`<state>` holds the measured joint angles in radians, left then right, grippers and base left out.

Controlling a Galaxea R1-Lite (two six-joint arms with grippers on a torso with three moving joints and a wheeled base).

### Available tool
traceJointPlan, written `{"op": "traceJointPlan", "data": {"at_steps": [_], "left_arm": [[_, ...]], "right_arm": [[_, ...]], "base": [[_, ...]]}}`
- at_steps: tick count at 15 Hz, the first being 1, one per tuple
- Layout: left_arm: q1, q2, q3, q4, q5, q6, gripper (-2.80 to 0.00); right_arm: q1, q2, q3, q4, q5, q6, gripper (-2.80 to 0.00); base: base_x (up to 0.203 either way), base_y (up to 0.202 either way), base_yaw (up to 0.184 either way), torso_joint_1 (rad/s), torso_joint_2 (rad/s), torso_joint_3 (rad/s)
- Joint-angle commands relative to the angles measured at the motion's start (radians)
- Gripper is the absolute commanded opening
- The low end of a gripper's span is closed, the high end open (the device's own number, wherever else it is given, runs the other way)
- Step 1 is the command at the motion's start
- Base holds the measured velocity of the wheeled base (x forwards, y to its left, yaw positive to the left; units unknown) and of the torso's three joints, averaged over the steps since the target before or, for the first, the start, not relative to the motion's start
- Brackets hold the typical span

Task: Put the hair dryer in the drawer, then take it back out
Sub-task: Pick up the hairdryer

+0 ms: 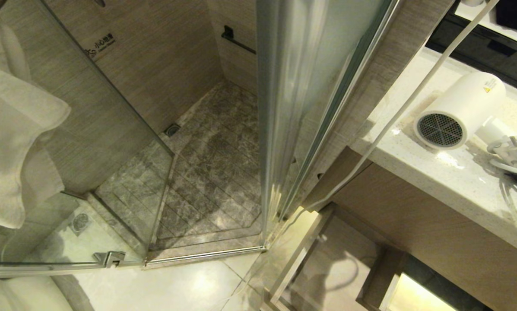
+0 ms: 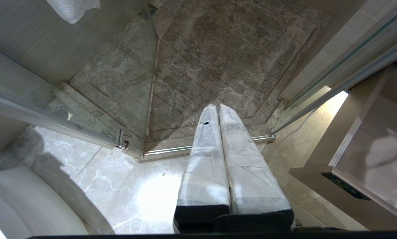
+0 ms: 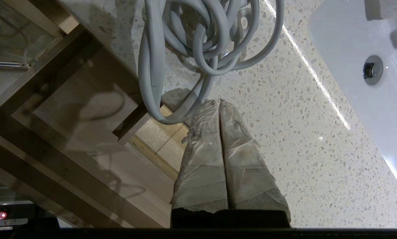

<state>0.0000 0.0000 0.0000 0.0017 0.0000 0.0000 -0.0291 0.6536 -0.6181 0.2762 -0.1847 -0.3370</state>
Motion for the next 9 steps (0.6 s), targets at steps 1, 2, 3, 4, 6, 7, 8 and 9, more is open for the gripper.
{"op": "traceJointPlan", "data": {"at_steps": [1,2,3,4,6,7,8,9], "left_arm": [[0.0,0.0,0.0,0.0,0.0,0.0,-2.8],[0.0,0.0,0.0,0.0,0.0,0.0,-2.8],[0.0,0.0,0.0,0.0,0.0,0.0,-2.8],[0.0,0.0,0.0,0.0,0.0,0.0,-2.8],[0.0,0.0,0.0,0.0,0.0,0.0,-2.8],[0.0,0.0,0.0,0.0,0.0,0.0,-2.8],[0.0,0.0,0.0,0.0,0.0,0.0,-2.8],[0.0,0.0,0.0,0.0,0.0,0.0,-2.8]], "right_arm": [[0.0,0.001,0.0,0.001,-0.001,-0.002,-2.8],[0.0,0.001,0.0,0.001,-0.001,-0.002,-2.8],[0.0,0.001,0.0,0.001,-0.001,-0.002,-2.8],[0.0,0.001,0.0,0.001,-0.001,-0.002,-2.8],[0.0,0.001,0.0,0.001,-0.001,-0.002,-2.8],[0.0,0.001,0.0,0.001,-0.001,-0.002,-2.8],[0.0,0.001,0.0,0.001,-0.001,-0.002,-2.8],[0.0,0.001,0.0,0.001,-0.001,-0.002,-2.8]], "base": [[0.0,0.0,0.0,0.0,0.0,0.0],[0.0,0.0,0.0,0.0,0.0,0.0],[0.0,0.0,0.0,0.0,0.0,0.0],[0.0,0.0,0.0,0.0,0.0,0.0],[0.0,0.0,0.0,0.0,0.0,0.0],[0.0,0.0,0.0,0.0,0.0,0.0],[0.0,0.0,0.0,0.0,0.0,0.0],[0.0,0.0,0.0,0.0,0.0,0.0]]}}
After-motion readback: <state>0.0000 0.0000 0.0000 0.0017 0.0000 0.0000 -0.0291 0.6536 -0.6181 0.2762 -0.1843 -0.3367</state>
